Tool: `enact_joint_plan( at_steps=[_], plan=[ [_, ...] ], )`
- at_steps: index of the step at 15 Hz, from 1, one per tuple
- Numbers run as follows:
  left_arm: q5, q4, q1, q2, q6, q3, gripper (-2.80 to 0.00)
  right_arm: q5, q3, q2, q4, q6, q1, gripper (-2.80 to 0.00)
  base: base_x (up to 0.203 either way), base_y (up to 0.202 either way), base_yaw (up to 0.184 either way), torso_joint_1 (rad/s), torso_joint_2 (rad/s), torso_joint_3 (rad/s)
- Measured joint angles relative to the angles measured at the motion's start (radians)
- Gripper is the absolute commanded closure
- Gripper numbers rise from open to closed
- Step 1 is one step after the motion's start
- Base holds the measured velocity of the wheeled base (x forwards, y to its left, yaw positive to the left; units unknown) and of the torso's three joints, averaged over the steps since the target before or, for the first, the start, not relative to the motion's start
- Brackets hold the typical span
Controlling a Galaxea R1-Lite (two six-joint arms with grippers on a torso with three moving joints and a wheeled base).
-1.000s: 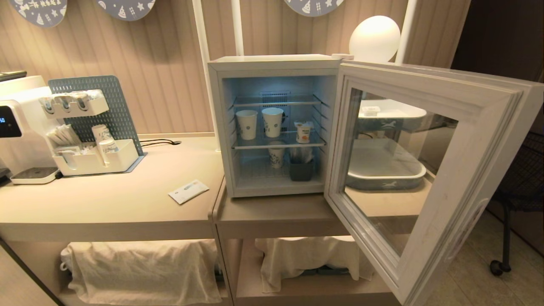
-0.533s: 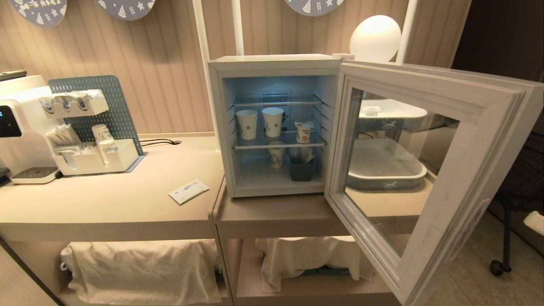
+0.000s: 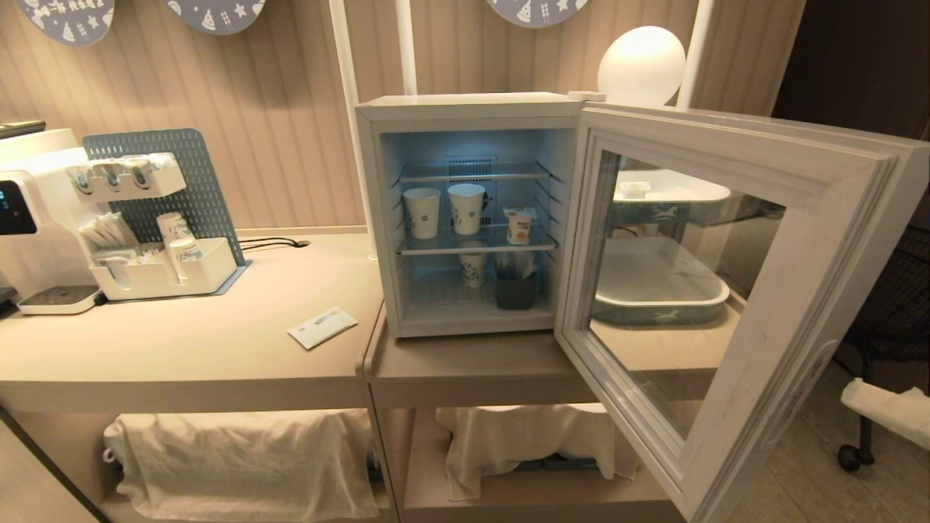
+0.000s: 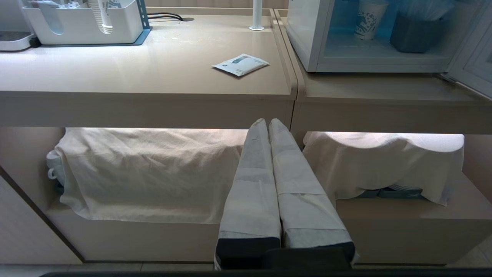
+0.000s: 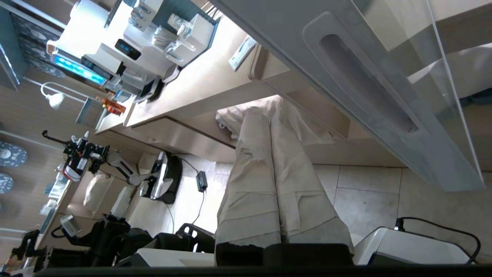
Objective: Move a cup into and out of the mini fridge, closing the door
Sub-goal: Close the freezer door
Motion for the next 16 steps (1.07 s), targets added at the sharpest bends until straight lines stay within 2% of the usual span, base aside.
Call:
enact_joint_plan(
  at_steps=[3,6,9,11,13,16],
  plan=[
    [0.0,0.0,0.0,0.0,0.0,0.0,0.0,-0.001,-0.025,-0.035,0.015,-0.003,-0.061,0.0,0.0,0.0,0.0,0.0,0.0,0.0],
    [0.0,0.0,0.0,0.0,0.0,0.0,0.0,-0.033,-0.059,-0.176,0.112,-0.006,-0.093,0.0,0.0,0.0,0.0,0.0,0.0,0.0],
    [0.0,0.0,0.0,0.0,0.0,0.0,0.0,-0.174,-0.099,-0.224,0.15,0.015,-0.106,0.0,0.0,0.0,0.0,0.0,0.0,0.0],
    [0.0,0.0,0.0,0.0,0.0,0.0,0.0,-0.264,-0.121,-0.139,0.113,0.022,-0.126,0.0,0.0,0.0,0.0,0.0,0.0,0.0],
    [0.0,0.0,0.0,0.0,0.0,0.0,0.0,-0.246,-0.136,-0.017,0.04,0.017,-0.159,0.0,0.0,0.0,0.0,0.0,0.0,0.0],
    [0.0,0.0,0.0,0.0,0.0,0.0,0.0,-0.062,-0.171,0.179,-0.064,0.02,-0.234,0.0,0.0,0.0,0.0,0.0,0.0,0.0]
  ],
)
